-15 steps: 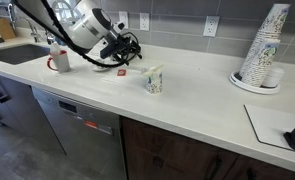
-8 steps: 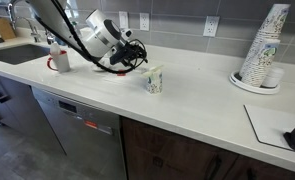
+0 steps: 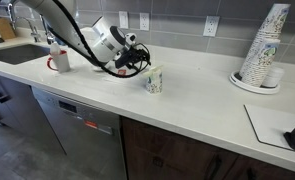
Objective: Put the white sachet on the paper cup on the right
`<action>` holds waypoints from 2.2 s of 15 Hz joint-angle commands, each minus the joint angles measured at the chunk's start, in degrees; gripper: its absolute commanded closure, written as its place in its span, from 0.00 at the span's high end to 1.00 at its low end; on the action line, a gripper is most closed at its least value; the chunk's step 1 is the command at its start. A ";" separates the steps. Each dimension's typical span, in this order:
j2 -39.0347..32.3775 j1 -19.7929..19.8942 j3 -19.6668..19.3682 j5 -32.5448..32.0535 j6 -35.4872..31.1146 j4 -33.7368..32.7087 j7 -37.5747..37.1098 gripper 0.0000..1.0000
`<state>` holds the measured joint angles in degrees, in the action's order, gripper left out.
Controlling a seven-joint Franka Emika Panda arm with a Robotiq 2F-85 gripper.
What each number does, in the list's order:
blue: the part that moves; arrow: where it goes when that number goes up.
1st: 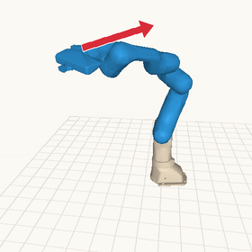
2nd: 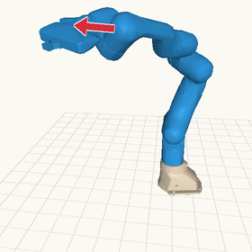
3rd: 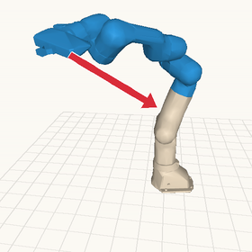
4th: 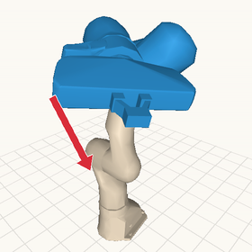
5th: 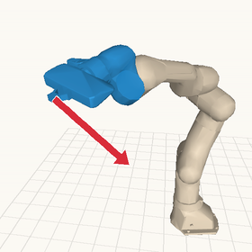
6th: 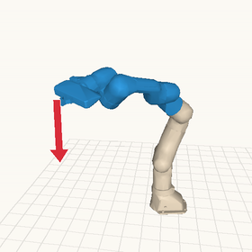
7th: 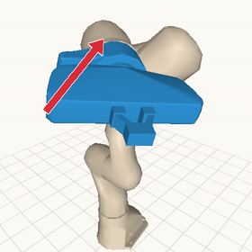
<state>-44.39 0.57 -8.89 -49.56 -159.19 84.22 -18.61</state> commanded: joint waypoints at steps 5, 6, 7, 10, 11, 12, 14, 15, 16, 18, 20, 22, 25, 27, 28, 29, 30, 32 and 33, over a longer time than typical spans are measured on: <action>-4.46 -0.32 -1.84 4.90 -1.92 -4.04 4.47 0.84; -4.51 -0.12 -1.54 5.85 -1.88 -4.08 5.35 0.83; -4.68 -0.14 -1.62 6.58 -1.89 -4.29 5.95 0.83; -4.88 0.11 -1.22 9.61 -1.58 -4.26 8.75 0.66; -4.93 0.12 -1.13 10.58 -1.48 -4.14 9.71 0.50; -4.91 0.17 -0.99 11.50 -1.37 -4.01 10.69 0.49; -4.93 0.10 -0.98 13.03 -1.33 -3.86 12.50 0.37; -4.94 0.20 -0.80 13.84 -1.27 -3.73 13.56 0.27; -5.03 0.13 -0.87 14.52 -1.26 -3.72 14.36 0.25; -5.09 0.20 -0.72 15.88 -1.15 -3.49 16.44 0.09; -5.16 0.19 -0.71 17.01 -1.04 -3.40 18.29 0.00; -4.81 0.10 -0.79 17.77 -0.80 -3.09 20.05 0.01; -3.63 -0.49 -0.94 18.70 1.20 -2.21 22.17 0.01; -1.75 -1.14 -0.70 19.67 5.29 -0.88 23.54 0.01; -1.06 -1.77 -1.06 19.88 7.73 -0.65 23.59 0.01; -0.13 -2.26 -1.01 20.29 10.95 -0.31 23.89 0.01; 0.60 -2.57 -0.76 20.79 14.25 -0.23 24.11 0.01; 1.65 -3.08 -0.38 21.52 19.49 -0.54 24.15 0.01; 2.02 -3.02 0.13 21.93 20.97 -0.62 24.37 0.01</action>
<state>-45.14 -1.93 -9.52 -30.21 -143.36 81.30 3.56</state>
